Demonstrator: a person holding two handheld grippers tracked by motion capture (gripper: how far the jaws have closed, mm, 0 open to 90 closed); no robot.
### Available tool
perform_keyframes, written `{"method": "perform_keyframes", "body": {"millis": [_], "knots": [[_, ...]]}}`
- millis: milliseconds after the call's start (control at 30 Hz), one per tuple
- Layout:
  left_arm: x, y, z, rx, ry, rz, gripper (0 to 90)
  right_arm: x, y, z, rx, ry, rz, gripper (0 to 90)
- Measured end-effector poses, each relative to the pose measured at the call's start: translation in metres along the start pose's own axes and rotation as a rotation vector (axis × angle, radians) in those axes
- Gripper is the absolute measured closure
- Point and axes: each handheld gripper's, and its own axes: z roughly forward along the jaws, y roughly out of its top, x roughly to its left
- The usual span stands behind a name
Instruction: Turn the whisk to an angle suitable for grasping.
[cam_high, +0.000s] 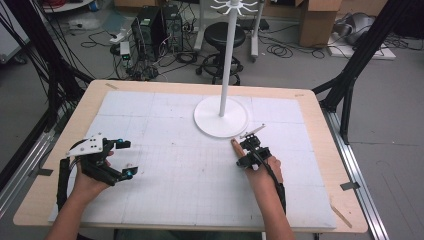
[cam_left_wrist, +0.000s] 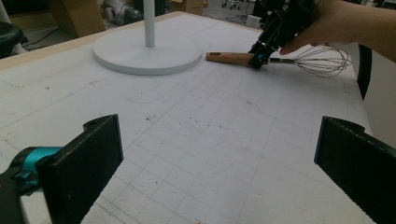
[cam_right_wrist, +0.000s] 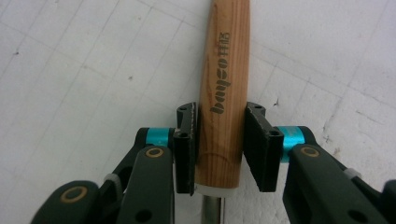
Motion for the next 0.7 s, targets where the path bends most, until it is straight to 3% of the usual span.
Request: {"method": "perform_keyframes", "body": {"millis": [400,700], "knots": [[-0.001,0.0,0.0,-0.003,-0.001,0.002,1.7,-0.001,-0.002,-0.003,0.015,0.014,-0.04,69.7],[-0.001,0.0,0.0,-0.003,0.002,0.001,1.7,-0.005,-0.005,-0.017,-0.045,0.054,-0.06,70.3]]}}
